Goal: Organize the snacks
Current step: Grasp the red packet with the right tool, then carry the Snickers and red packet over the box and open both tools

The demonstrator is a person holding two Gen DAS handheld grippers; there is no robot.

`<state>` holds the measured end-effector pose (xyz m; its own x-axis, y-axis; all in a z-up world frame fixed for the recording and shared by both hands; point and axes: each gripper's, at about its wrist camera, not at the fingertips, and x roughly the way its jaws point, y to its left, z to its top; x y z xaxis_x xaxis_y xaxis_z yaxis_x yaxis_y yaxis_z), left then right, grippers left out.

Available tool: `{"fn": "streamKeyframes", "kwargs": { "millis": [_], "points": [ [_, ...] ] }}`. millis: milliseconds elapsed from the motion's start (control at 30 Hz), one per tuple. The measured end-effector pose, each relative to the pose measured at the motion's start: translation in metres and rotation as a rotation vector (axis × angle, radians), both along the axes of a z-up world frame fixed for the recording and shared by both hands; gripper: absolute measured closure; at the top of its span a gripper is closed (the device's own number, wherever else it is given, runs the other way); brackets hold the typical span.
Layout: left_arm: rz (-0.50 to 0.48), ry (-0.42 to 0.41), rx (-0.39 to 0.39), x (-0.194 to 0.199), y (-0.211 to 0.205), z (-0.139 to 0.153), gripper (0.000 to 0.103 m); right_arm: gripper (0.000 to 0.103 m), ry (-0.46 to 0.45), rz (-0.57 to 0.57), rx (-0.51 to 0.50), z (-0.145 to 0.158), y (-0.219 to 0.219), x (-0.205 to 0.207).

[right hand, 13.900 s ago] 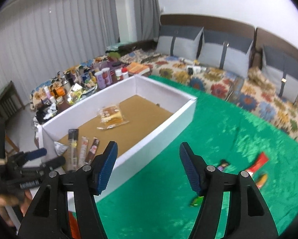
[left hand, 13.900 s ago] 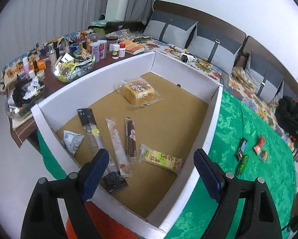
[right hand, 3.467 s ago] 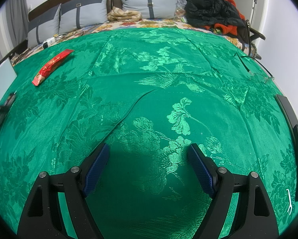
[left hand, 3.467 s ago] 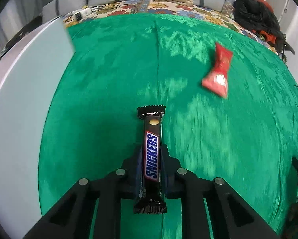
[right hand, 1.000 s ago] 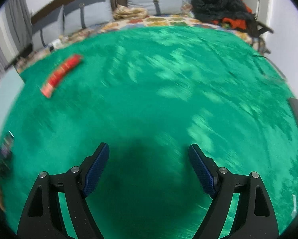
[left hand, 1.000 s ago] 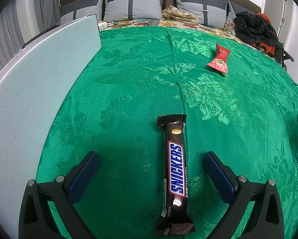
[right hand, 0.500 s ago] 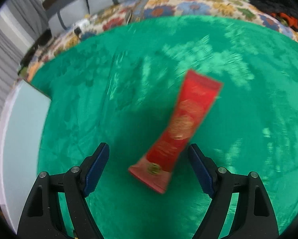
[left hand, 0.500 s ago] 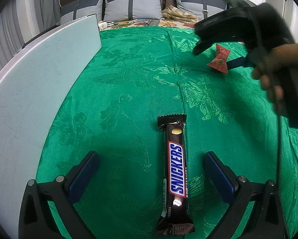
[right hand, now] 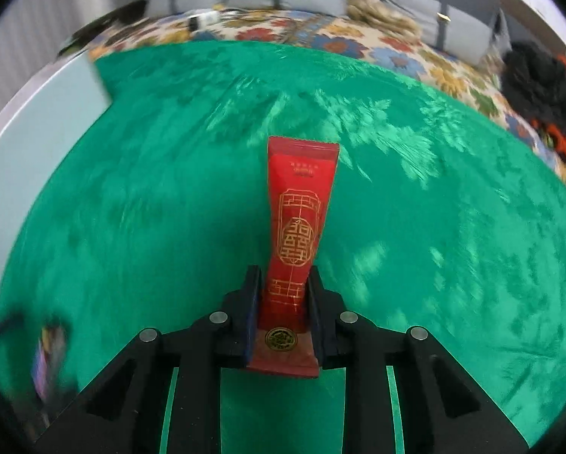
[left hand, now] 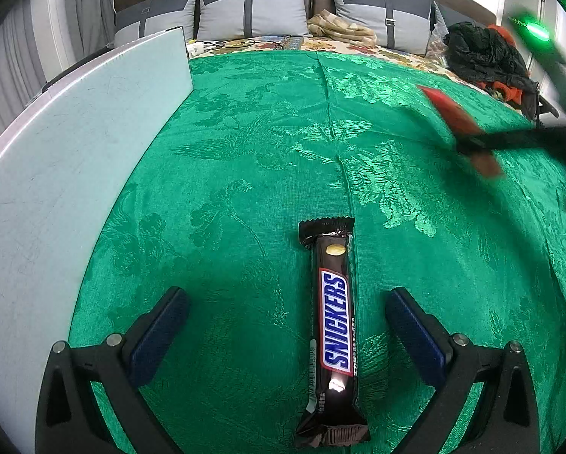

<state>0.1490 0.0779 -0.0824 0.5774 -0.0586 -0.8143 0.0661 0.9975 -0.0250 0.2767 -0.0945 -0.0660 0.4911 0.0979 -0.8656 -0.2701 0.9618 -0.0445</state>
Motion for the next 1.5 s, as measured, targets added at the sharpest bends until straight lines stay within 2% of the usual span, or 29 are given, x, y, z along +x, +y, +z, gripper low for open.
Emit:
{"fn": "streamKeyframes", "kwargs": {
  "millis": [167, 300, 333, 367, 400, 533, 567, 733, 1500],
  "points": [
    [0.0, 0.0, 0.0, 0.0, 0.0, 0.0, 0.0, 0.079, -0.004, 0.078, 0.018, 0.01, -0.037, -0.072],
    [0.001, 0.0, -0.001, 0.0, 0.0, 0.0, 0.0, 0.075, -0.047, 0.083, 0.062, 0.009, -0.065, -0.129],
    [0.001, 0.0, -0.001, 0.0, 0.0, 0.0, 0.0, 0.064, -0.063, 0.071, 0.079, 0.006, -0.072, -0.14],
    [0.001, 0.0, -0.001, 0.0, 0.0, 0.0, 0.0, 0.038, -0.074, 0.057, 0.092, 0.003, -0.076, -0.146],
    [0.001, 0.0, -0.001, 0.0, 0.0, 0.0, 0.0, 0.029, -0.083, 0.035, 0.104, -0.002, -0.08, -0.152],
    [0.002, 0.0, -0.001, 0.0, 0.001, 0.0, 0.0, 0.028, -0.096, -0.023, 0.096, -0.024, -0.087, -0.162],
    [0.002, 0.0, -0.001, 0.0, 0.001, 0.0, 0.0, 0.027, -0.132, -0.026, 0.084, -0.024, -0.085, -0.165],
    [0.003, -0.001, -0.002, 0.0, 0.001, 0.0, 0.0, 0.021, -0.133, -0.05, 0.054, -0.027, -0.084, -0.161],
    [0.004, -0.001, -0.003, 0.0, 0.002, 0.0, 0.0, 0.02, -0.135, -0.07, 0.056, -0.03, -0.087, -0.161]
  ]
}}
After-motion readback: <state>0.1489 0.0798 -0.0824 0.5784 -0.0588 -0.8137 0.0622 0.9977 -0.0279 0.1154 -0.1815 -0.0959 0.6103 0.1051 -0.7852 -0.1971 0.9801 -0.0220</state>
